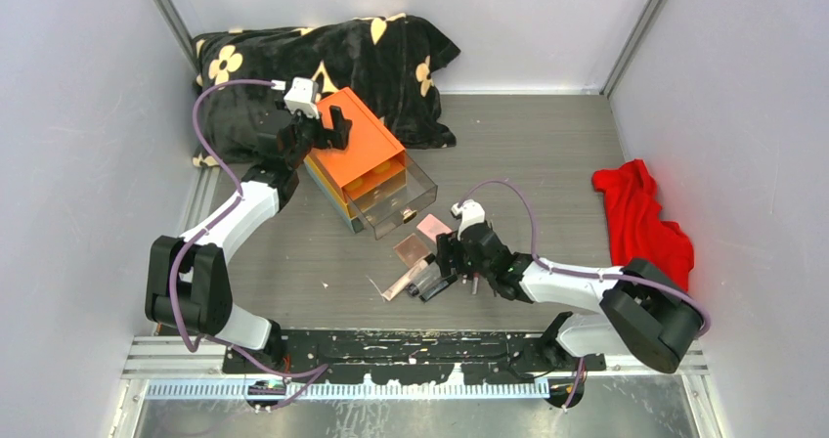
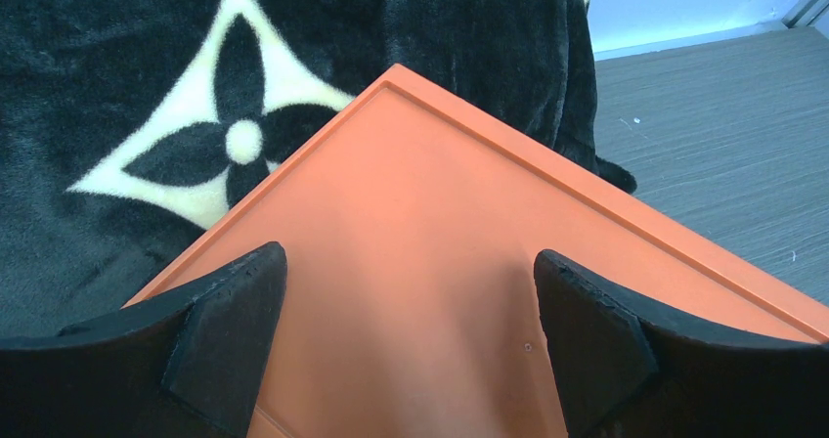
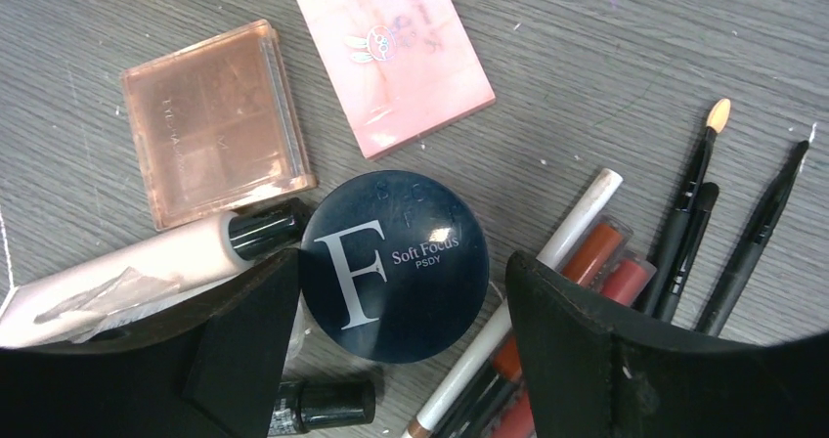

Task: Organize the makeup
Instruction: Pick up the makeup from the center of the board, then place the makeup in the drawer.

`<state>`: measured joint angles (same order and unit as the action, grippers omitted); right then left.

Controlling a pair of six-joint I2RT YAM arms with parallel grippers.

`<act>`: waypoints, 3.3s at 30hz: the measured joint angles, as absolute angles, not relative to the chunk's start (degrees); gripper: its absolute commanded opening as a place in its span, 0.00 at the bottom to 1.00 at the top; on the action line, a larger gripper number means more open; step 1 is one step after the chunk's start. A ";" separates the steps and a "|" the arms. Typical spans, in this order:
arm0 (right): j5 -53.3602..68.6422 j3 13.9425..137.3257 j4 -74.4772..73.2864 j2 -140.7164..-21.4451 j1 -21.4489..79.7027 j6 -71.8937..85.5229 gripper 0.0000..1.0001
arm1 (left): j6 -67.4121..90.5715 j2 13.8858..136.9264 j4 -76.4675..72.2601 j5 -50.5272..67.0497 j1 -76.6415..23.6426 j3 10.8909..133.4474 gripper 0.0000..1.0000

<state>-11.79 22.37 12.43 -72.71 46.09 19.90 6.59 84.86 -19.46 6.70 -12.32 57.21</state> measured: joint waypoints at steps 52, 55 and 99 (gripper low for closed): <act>-19.00 64.40 -17.32 -67.99 46.46 4.40 0.42 | 6.00 85.71 -20.95 6.70 -12.32 57.19 0.97; -16.71 67.35 -17.78 -71.85 46.46 3.60 0.42 | 5.98 85.67 -20.93 6.70 -12.32 57.17 0.97; -13.52 75.57 -8.93 -92.49 49.25 1.15 0.86 | 5.37 83.64 -19.16 6.68 -12.32 56.16 0.97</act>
<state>-13.52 75.57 -8.93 -92.49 49.25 1.15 5.37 83.64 -19.16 6.68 -12.32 56.16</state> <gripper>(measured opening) 0.853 0.971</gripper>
